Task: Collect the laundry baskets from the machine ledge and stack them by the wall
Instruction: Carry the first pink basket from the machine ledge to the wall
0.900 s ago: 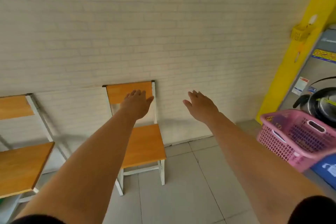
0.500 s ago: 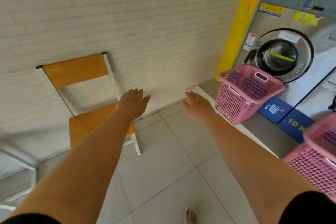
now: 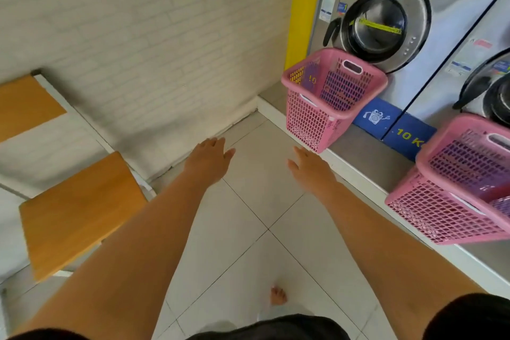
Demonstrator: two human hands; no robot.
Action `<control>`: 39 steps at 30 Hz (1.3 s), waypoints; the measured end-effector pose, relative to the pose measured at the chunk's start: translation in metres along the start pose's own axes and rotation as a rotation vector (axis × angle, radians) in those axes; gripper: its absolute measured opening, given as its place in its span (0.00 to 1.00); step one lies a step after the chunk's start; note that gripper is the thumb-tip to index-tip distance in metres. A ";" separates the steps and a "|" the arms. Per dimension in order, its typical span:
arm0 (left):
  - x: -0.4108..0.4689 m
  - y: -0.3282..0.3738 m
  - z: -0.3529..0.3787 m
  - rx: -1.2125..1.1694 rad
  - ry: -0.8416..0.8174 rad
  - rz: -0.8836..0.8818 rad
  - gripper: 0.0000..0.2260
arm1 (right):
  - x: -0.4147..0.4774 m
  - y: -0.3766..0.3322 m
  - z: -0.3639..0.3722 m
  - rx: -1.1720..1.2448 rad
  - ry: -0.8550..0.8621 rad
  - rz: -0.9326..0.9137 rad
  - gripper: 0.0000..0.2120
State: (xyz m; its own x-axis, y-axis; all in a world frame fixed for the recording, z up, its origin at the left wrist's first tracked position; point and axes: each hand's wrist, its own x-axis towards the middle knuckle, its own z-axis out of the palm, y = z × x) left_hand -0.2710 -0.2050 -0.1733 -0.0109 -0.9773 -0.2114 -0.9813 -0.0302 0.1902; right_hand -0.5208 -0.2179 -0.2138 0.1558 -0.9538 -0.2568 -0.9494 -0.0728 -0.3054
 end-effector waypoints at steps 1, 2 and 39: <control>0.010 0.010 0.004 -0.012 -0.023 0.002 0.27 | 0.005 0.011 -0.001 0.017 0.003 0.022 0.28; 0.021 0.019 0.007 -0.018 -0.042 0.008 0.27 | 0.011 0.022 -0.001 0.039 0.005 0.044 0.28; 0.573 0.208 0.064 -0.137 -0.250 0.239 0.23 | 0.378 0.254 -0.064 0.580 0.264 0.839 0.27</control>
State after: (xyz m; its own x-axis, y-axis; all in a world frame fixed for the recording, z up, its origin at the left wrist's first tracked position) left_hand -0.4937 -0.7578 -0.3158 -0.3003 -0.8791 -0.3702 -0.9106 0.1486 0.3857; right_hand -0.7204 -0.6155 -0.3299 -0.6214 -0.6722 -0.4025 -0.4388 0.7242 -0.5320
